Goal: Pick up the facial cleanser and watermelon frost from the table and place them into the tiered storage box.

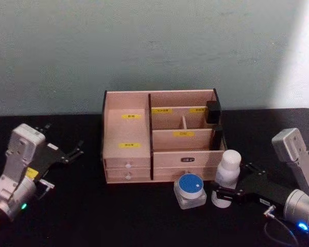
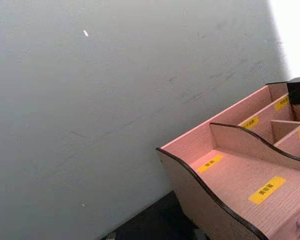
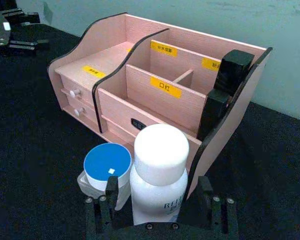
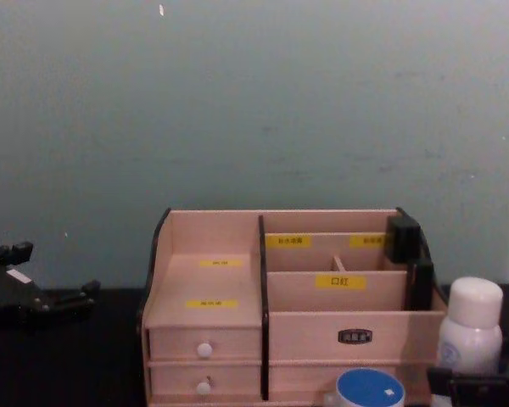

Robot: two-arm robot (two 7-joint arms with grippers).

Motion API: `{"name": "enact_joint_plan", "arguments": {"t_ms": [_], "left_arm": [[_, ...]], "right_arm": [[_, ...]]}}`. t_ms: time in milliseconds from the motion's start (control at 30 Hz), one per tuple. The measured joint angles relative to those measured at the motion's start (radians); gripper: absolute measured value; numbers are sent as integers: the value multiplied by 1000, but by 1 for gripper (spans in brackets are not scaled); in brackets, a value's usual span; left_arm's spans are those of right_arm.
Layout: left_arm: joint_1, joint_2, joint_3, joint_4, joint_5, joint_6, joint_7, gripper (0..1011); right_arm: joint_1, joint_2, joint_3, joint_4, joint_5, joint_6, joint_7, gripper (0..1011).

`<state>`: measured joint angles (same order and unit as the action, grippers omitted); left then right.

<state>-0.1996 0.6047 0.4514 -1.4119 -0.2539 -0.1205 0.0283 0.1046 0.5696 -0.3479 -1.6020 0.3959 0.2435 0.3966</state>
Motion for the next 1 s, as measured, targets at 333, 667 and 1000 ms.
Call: {"name": "enact_joint_plan", "arguments": {"t_ms": [333,667,1000], "left_arm": [[0,0,0,0,0,0,0,1001],[0,0,0,0,0,0,0,1001],[0,0,0,0,0,0,0,1001]], "right_arm": [[-1,1,1,-2,2,0,1,892],[-2,2,2,-2,4,0,2,622],[-3,3,3,-4,5,-2,3,591]]}}
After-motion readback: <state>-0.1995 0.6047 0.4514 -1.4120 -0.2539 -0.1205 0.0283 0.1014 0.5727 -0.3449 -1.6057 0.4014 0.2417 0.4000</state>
